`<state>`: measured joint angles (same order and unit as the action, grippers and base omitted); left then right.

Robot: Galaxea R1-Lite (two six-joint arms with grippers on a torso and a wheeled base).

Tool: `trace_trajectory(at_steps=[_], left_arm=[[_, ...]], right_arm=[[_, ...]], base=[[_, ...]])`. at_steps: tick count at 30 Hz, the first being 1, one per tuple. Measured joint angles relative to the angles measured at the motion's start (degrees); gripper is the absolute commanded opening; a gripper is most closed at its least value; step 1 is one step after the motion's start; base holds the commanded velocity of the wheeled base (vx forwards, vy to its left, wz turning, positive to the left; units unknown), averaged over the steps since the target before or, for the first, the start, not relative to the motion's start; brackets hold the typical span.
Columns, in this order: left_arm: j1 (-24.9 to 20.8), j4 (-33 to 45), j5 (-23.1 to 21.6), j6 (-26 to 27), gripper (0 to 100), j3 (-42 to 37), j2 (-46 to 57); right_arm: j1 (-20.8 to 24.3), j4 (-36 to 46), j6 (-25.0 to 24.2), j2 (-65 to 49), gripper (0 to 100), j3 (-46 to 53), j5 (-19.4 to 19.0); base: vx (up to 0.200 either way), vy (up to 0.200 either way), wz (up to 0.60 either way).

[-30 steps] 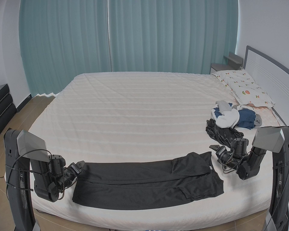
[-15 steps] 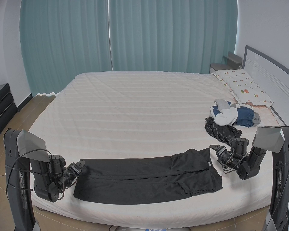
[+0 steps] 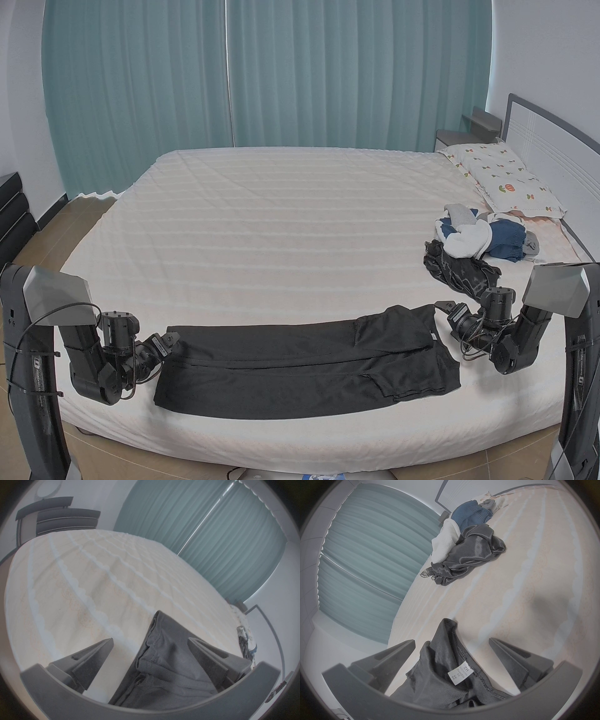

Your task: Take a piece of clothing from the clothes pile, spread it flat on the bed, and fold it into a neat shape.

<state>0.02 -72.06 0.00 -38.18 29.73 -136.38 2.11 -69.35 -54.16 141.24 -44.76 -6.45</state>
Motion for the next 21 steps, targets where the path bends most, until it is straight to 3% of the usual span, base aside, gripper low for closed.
trace_trajectory(at_steps=[4,10,14,17,21], left_arm=[[0.1,10.5,-1.7,3.0,100,4.1,2.6],[0.3,23.0,-8.4,13.0,100,9.4,5.9],[0.9,25.3,-11.8,19.6,100,11.4,6.8],[1.6,25.9,-15.1,21.7,100,12.1,6.5],[2.2,26.1,-15.9,24.1,100,12.4,4.9]], right_arm=[[0.1,-1.3,0.2,0.3,100,0.1,0.2],[0.2,-2.5,0.3,0.8,100,0.5,0.3],[0.3,-2.8,0.4,1.1,100,0.7,0.4],[0.3,-2.9,0.4,1.2,100,0.8,0.4],[0.3,-2.9,0.4,1.3,100,0.8,0.4]], base=[[0.000,0.000,0.00],[0.000,0.000,0.00],[0.000,0.000,0.00],[0.000,0.000,0.00],[0.000,0.000,0.00]])
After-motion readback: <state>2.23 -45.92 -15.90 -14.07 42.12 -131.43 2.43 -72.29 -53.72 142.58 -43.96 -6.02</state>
